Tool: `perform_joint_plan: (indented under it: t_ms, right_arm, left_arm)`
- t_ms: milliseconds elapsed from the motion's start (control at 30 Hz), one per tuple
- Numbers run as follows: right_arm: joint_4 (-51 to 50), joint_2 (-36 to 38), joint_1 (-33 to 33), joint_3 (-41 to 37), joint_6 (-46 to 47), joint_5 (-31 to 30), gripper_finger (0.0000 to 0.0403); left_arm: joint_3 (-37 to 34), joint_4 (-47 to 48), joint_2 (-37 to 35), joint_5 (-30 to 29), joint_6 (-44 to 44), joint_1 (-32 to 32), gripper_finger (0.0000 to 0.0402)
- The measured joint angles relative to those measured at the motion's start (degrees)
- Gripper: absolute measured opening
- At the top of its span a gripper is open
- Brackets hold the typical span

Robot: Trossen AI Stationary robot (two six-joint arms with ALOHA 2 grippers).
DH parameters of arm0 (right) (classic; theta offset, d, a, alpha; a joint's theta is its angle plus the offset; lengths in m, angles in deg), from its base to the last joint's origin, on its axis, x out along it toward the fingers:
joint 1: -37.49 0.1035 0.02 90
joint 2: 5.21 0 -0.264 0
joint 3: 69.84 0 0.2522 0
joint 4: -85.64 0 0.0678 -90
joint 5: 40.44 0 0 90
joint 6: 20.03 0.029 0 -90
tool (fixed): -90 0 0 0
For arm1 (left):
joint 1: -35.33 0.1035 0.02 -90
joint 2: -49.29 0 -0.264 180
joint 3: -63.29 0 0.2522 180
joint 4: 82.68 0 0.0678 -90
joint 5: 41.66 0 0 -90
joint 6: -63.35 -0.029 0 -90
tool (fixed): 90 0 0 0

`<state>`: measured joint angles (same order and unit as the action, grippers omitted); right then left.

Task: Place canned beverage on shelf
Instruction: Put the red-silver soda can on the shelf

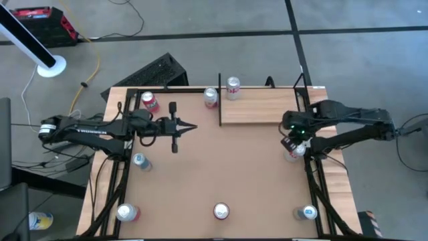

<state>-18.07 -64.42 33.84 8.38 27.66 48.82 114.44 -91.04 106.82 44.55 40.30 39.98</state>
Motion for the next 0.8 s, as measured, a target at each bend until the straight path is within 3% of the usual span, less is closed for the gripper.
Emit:
perform_joint_plan:
  t_ms: [333, 500, 633, 800]
  right_arm:
    - [-0.1, -2.7, 0.4, -3.4, -3.5, 1.0, 0.023]
    - [0.1, -3.7, -1.8, -4.1, -9.5, 7.5, 0.0301]
    - [0.0, -4.9, -3.2, -4.2, -17.1, 7.9, 0.0331]
    - [-0.1, -6.8, -4.2, -4.1, -20.3, 1.9, 0.0334]
  left_arm:
    - [0.0, -2.8, 0.0, 0.0, -0.1, 0.0, 0.0]
    - [0.0, -2.7, 0.0, 0.0, -0.1, 0.0, 0.0]
    - [0.0, -2.6, 0.1, 0.0, -0.1, 0.0, 0.0]
    - [0.0, -2.6, 0.1, 0.0, -0.1, 0.0, 0.0]
